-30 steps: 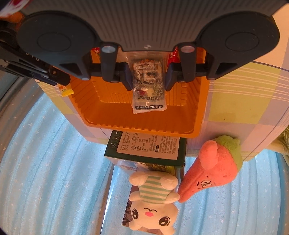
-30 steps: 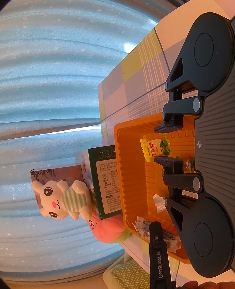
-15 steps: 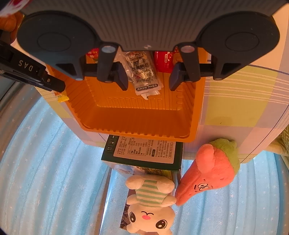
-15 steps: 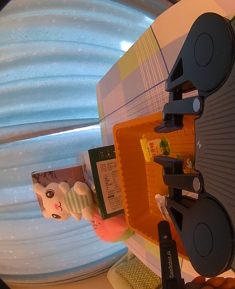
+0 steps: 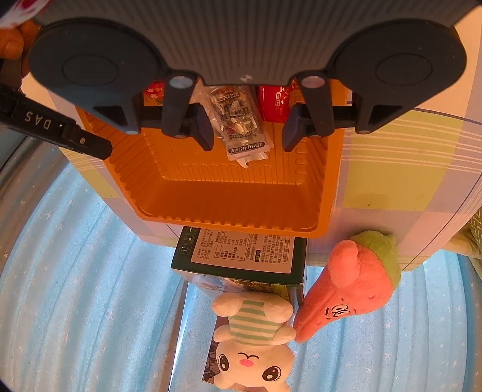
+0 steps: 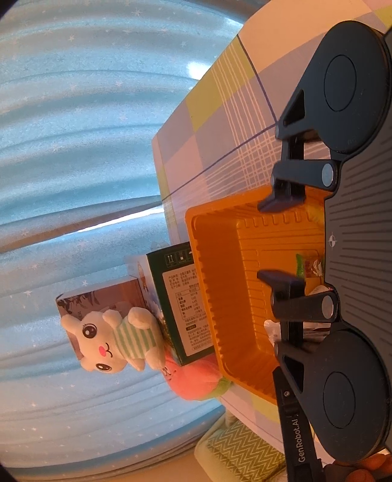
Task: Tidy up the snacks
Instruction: 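Open the left tool to drop the snack bag while the right tool drops the yellow candy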
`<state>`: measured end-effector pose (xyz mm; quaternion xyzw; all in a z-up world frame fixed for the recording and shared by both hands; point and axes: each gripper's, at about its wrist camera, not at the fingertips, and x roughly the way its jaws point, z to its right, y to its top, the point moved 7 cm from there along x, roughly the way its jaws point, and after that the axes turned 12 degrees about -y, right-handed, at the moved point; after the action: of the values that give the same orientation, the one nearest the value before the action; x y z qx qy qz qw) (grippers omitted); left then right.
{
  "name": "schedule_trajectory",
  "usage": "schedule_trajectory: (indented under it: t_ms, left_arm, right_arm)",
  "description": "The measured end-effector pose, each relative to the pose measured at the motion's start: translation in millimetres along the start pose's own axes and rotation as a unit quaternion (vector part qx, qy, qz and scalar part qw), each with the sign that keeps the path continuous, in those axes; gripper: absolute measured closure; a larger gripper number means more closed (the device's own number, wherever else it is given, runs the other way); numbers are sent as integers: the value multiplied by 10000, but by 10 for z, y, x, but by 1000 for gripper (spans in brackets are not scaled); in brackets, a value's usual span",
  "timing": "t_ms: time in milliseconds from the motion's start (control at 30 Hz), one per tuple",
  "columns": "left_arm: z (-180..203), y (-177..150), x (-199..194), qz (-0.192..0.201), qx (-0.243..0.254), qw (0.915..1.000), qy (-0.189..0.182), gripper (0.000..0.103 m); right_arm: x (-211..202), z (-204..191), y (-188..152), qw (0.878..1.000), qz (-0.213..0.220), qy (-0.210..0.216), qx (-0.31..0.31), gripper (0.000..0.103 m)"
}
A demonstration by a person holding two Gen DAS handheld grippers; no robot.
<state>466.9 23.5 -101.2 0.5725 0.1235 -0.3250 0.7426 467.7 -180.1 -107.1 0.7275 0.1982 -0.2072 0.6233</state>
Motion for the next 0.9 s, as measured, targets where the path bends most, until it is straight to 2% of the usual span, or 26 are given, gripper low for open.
schedule_trajectory:
  t_ms: [267, 567, 900]
  left_arm:
    - [24, -11, 4, -18, 65, 10000, 1, 57]
    - [72, -1, -80, 49, 125, 9999, 15, 57]
    - [299, -51, -195, 115, 278, 9995, -83, 57]
  right_arm:
    - [-37, 102, 64, 9997, 120, -159, 131, 57]
    - [-174, 12, 77, 9988, 351, -260, -211, 57]
    - [-302, 26, -26, 9986, 222, -370, -291, 57]
